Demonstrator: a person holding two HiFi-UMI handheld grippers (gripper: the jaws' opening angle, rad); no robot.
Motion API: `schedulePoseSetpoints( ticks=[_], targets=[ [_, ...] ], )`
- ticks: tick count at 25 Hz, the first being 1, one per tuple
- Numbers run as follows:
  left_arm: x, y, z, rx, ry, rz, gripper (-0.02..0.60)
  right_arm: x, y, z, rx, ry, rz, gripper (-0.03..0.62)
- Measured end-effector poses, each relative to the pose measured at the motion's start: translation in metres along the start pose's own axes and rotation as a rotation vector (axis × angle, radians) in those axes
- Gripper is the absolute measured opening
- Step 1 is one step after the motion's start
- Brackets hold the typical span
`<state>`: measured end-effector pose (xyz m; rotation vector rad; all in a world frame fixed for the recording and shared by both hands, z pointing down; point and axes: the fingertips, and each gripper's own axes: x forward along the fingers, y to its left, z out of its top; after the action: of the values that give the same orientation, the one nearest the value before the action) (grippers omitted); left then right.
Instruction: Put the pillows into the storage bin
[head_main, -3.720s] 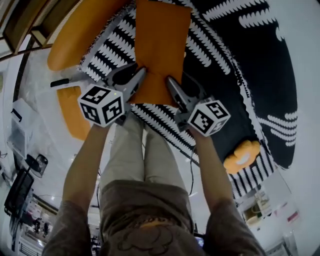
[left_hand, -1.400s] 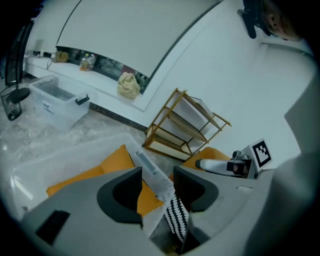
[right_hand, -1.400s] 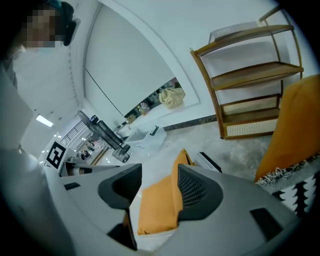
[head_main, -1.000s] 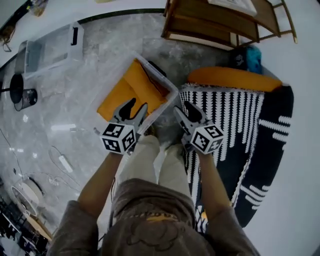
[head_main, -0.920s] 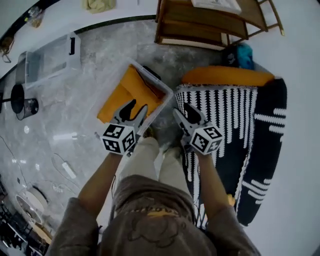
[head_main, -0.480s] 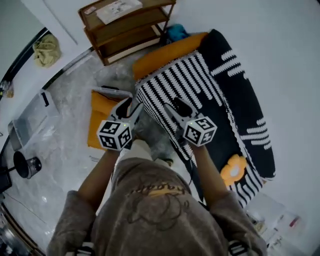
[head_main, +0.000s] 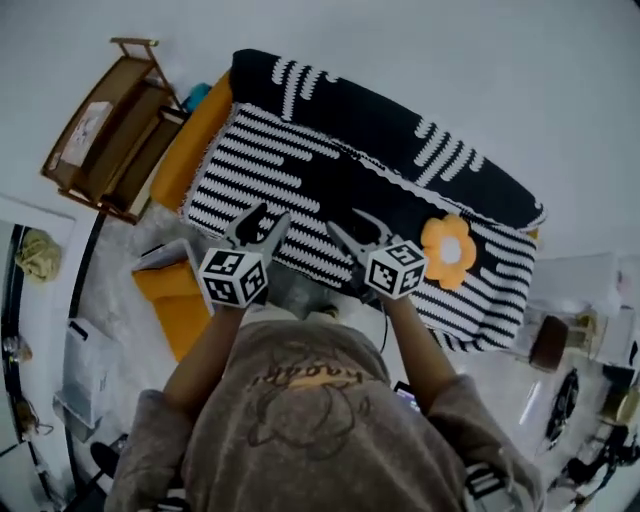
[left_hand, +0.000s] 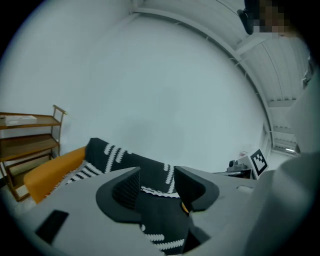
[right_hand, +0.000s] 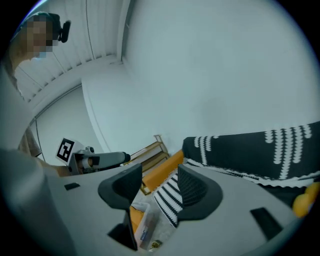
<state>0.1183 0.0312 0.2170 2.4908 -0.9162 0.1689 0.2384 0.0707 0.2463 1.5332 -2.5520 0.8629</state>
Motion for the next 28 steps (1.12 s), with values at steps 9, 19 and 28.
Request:
schedulePoseSetpoints(
  ticks=[9, 19, 28],
  targets=[
    [0.134, -0.214, -0.060, 0.081, 0.161, -0.310, 0.193, -0.222, -0.142, -0.022, 0.129, -0.139, -0.301, 0.210],
    [0.232, -0.361, -0.121, 0.158, 0.351, -0.582, 0.195, -0.377, -0.226, -0.058, 0.293, -0.289, -0.607, 0.210],
    [0.341, -0.418, -0.170, 0.238, 0.509, -0.712, 0.198, -0.437, -0.324, -0.083, 0.416, -0.326, -0.808, 0.218]
  ],
)
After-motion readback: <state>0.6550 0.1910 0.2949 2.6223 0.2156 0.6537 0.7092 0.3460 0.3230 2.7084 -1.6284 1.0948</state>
